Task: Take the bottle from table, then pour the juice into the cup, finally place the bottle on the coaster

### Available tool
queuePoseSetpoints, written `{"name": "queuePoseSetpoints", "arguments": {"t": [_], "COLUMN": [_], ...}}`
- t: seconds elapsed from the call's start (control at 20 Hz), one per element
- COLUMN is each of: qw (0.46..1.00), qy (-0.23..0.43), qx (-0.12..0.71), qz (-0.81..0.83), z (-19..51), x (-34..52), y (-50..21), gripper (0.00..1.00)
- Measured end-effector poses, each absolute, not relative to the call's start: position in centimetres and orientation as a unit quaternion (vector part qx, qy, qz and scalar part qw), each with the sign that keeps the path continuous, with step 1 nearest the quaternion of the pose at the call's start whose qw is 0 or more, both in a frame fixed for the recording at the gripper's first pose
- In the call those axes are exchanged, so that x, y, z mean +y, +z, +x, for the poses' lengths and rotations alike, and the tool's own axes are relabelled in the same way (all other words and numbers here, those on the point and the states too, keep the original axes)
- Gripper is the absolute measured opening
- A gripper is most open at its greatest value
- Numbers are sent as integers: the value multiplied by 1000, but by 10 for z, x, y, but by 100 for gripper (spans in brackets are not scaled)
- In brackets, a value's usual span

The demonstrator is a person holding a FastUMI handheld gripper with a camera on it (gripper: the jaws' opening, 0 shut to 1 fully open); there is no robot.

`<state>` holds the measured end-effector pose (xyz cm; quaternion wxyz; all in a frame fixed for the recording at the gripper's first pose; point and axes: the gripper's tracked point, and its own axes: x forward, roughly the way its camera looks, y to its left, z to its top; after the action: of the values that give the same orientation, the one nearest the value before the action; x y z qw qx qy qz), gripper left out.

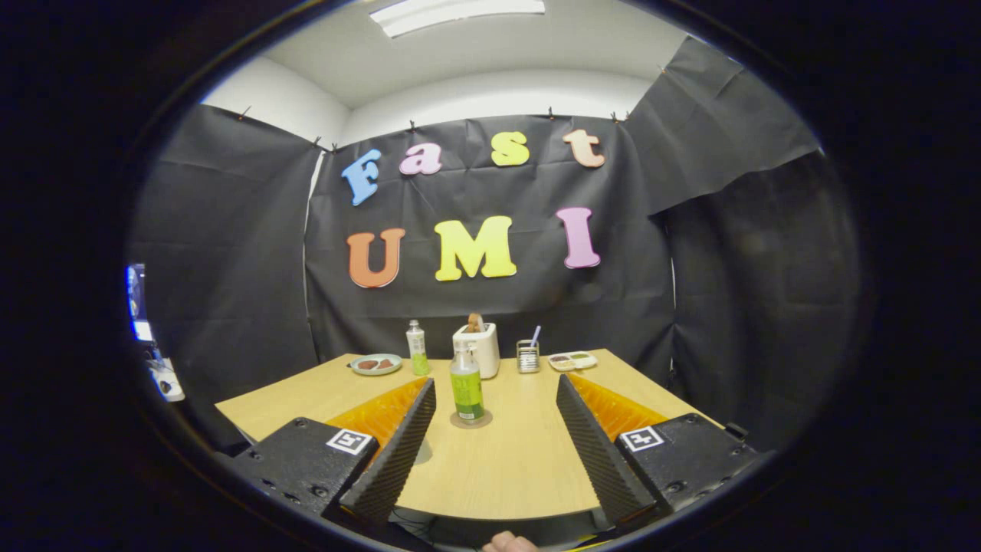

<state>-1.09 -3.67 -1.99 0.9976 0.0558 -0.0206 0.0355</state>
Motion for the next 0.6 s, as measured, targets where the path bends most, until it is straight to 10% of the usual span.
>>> {"name": "queuePoseSetpoints", "arguments": {"t": [0.6], "qw": [994], "qy": [50], "qx": [-66], "qz": [66], "z": [-33], "x": [-35], "y": [1], "gripper": [100]}}
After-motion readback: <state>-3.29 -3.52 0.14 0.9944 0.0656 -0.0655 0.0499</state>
